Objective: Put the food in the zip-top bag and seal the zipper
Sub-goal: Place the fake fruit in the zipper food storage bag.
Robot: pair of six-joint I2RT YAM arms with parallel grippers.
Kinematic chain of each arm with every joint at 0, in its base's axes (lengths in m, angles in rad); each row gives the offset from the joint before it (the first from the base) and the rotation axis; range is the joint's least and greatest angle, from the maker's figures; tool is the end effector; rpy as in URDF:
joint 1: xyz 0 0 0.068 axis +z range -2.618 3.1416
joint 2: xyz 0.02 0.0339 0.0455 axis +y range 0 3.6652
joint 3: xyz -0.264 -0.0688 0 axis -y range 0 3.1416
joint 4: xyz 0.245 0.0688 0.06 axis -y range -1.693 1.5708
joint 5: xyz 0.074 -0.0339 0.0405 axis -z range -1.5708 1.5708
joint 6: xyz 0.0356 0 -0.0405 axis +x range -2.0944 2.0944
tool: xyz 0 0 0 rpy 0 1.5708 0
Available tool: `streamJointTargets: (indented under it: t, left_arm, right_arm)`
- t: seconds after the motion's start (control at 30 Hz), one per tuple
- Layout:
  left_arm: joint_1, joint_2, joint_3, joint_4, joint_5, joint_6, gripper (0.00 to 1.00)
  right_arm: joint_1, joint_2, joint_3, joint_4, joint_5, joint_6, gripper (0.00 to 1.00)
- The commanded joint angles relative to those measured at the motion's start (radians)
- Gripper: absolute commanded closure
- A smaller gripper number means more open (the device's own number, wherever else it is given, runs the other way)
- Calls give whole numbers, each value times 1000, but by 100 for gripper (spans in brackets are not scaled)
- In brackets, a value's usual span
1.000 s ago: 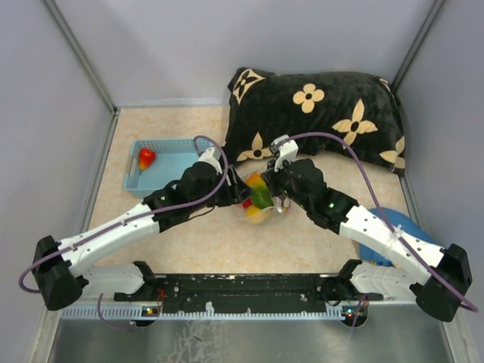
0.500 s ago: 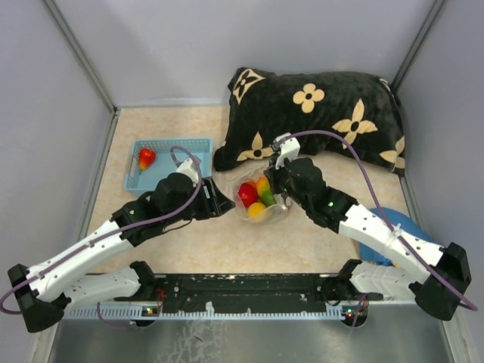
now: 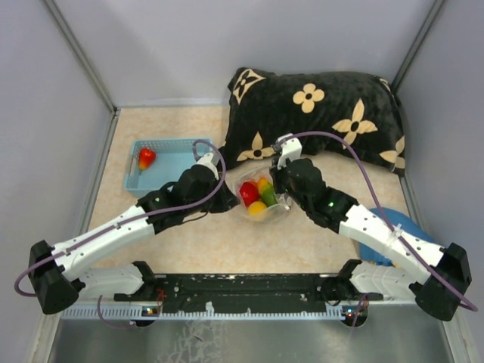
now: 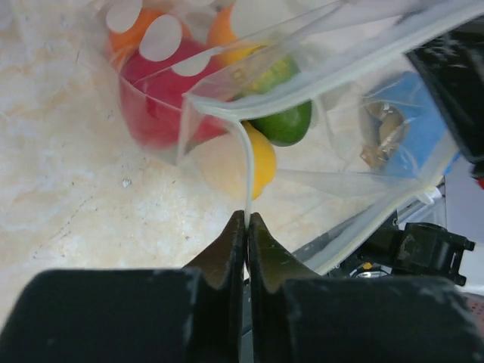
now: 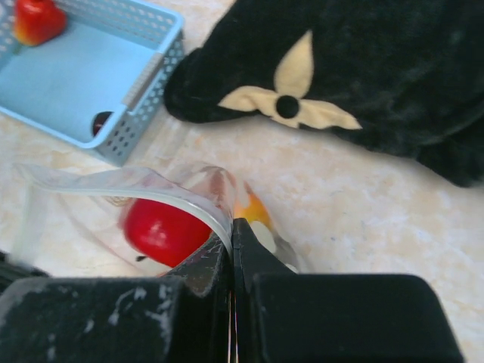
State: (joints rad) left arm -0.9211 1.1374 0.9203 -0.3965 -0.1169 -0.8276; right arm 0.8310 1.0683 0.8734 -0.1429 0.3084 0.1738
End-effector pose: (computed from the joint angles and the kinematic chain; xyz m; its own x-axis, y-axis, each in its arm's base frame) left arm 0.1550 -0.1971 0.2959 -0.7755 -0.1880 -0.6027 0.2396 0.7955 -0.5565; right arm 0.1743 0.1749 0.3205 -0.3084 -0.0934 -0.9467 -0.4644 0.8833 0.0641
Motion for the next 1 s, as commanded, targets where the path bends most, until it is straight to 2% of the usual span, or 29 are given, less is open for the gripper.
streamJointTargets:
  t: [0.0,0.17,0.4,0.6,0.77,0.9,0.97]
  left_arm:
    - [-6,-25,100,17,-33,67,99]
    - [-4,-36,176,-20,-42,117,100]
    - [-5,6,234,-76,-64,184,100]
    - [-5,34,221,-86,-64,193,91]
    - [-3,21,207,-67,-60,202,74]
    - [5,-6,229,-81,-88,230,51]
    - [22,-18,246,-96,-109,256,43]
  right_arm:
    - [3,-45,39,-34,165,-71,100]
    - [-4,-61,76,-81,196,-147,100]
    - [-4,-41,133,-127,160,-205,100]
    - [-4,-32,136,-143,138,-200,100]
    - [-4,-32,137,-136,143,-180,100]
    - [-4,-31,137,-132,155,-167,100]
    - [-4,-32,134,-127,159,-165,100]
